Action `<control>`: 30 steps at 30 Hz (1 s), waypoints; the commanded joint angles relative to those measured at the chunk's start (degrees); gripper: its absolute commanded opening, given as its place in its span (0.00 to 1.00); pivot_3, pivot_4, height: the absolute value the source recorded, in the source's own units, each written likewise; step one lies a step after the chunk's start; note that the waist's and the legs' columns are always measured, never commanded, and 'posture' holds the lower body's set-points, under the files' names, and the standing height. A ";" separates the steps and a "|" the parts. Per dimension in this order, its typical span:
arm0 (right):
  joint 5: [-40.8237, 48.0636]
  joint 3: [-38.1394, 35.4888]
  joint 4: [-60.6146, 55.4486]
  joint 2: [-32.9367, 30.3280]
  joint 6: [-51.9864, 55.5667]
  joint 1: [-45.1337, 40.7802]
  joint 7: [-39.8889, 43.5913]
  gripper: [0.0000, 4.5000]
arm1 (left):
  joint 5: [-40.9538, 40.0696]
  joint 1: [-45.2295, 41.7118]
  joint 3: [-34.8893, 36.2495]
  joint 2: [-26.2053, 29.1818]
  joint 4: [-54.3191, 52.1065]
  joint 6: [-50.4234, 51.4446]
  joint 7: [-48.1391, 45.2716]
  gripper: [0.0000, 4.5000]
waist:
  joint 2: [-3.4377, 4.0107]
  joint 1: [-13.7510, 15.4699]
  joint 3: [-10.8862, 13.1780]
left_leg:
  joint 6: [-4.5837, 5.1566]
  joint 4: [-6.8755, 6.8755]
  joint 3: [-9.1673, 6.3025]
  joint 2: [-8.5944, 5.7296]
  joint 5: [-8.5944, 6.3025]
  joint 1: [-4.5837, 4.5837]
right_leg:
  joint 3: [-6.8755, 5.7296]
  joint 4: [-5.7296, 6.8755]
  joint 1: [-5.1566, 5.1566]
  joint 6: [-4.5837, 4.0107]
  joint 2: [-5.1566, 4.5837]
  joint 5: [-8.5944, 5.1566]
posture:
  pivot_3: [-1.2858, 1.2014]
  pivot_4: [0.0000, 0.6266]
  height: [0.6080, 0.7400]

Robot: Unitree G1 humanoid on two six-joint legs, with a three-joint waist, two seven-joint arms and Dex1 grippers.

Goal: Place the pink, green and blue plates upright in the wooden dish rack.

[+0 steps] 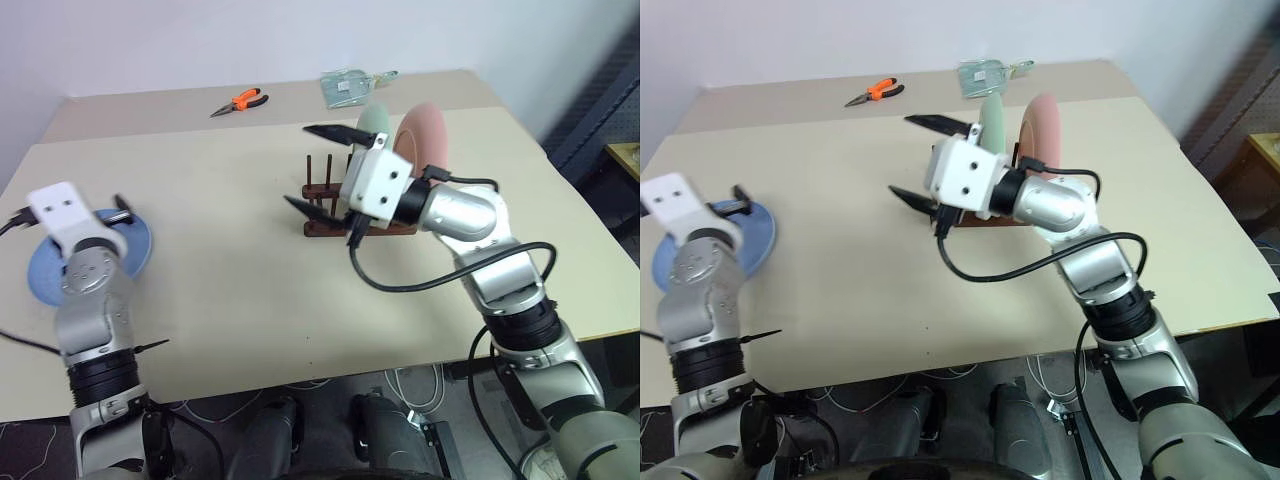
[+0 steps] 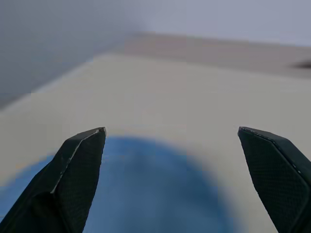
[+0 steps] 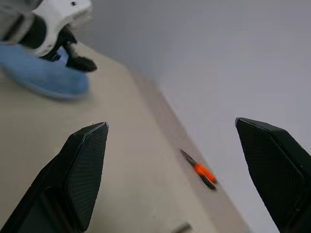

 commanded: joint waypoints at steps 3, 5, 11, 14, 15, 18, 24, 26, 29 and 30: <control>-1.40 2.10 1.26 2.40 -3.72 2.05 1.30 0.95 | -3.60 -0.45 10.65 -1.95 -3.21 6.98 7.19 1.00 | -0.09 0.75 -0.05 | -0.02 0.07 -0.09 -0.02 -0.02 0.00 | -0.11 -0.05 0.00 0.00 -0.03 0.00 | 0.52 0.24 1.00; -1.76 2.53 1.49 2.69 -4.20 3.11 1.71 0.95 | -5.62 -0.37 13.98 -3.75 -4.99 9.06 9.09 1.00 | -0.13 1.18 -0.06 | -0.02 0.09 -0.09 -0.04 -0.02 0.00 | -0.13 -0.04 0.00 0.00 -0.05 0.00 | 0.52 0.24 1.00; -3.03 2.64 2.25 2.46 -5.60 5.03 2.28 0.95 | -14.15 -1.05 22.49 -10.41 -8.23 14.14 13.56 1.00 | -0.19 1.14 -0.08 | -0.17 0.10 -0.10 -0.04 -0.08 0.00 | -0.14 -0.02 0.08 0.00 -0.05 0.00 | 0.52 0.24 1.00; -3.85 2.57 2.67 2.56 -6.20 5.30 2.04 1.00 | -18.32 -1.92 24.05 -12.13 -7.83 14.83 13.84 0.88 | -0.20 1.13 -0.08 | -0.28 0.10 -0.11 -0.02 -0.03 0.00 | -0.15 0.00 0.08 0.00 -0.02 0.00 | 0.52 0.24 1.00; -4.12 2.54 2.72 2.64 -6.30 5.41 1.91 1.00 | -19.40 -2.20 24.14 -12.33 -7.73 14.83 13.68 0.82 | -0.19 1.18 -0.08 | -0.28 0.09 -0.11 -0.02 -0.03 0.00 | -0.15 0.00 0.08 0.00 -0.02 0.00 | 0.52 0.24 1.00; -4.28 2.42 2.64 2.83 -6.07 5.78 1.93 1.00 | -22.42 -3.08 24.90 -12.71 -7.21 15.38 14.78 0.48 | -0.22 1.20 -0.09 | -0.43 0.10 -0.11 -0.03 0.05 0.00 | -0.16 -0.01 0.10 0.00 -0.03 0.00 | 0.52 0.24 1.00; -4.32 1.88 2.44 2.38 -4.09 6.05 2.11 1.00 | -23.95 -3.44 18.54 -10.29 -7.90 14.56 10.37 0.01 | -0.25 1.13 -0.09 | -0.47 0.09 -0.12 -0.02 0.08 0.01 | -0.16 0.00 0.10 -0.01 -0.01 0.00 | 0.52 0.24 1.00; -5.72 1.94 2.52 1.92 -5.28 5.67 1.52 1.00 | -23.27 -4.62 10.14 -7.82 -11.55 12.62 2.78 0.01 | -0.35 1.34 -0.03 | -0.51 0.08 -0.13 -0.03 0.10 0.00 | -0.17 0.00 0.11 -0.02 -0.01 0.00 | 0.52 0.24 1.00; -8.20 2.66 3.01 1.64 -7.69 4.84 1.11 1.00 | -23.45 -6.86 1.09 -5.49 -15.59 12.24 -3.86 0.01 | -0.51 1.38 0.02 | -0.57 0.13 -0.24 -0.07 0.12 -0.01 | -0.27 -0.06 0.18 -0.02 -0.06 0.00 | 0.52 0.24 1.00; -8.98 2.92 3.36 1.78 -8.37 4.57 0.97 1.00 | -24.02 -7.83 -0.92 -5.23 -16.67 12.90 -5.01 0.01 | -0.51 1.24 0.02 | -0.57 0.13 -0.24 -0.10 0.12 -0.01 | -0.28 -0.10 0.19 -0.02 -0.07 0.00 | 0.52 0.24 1.00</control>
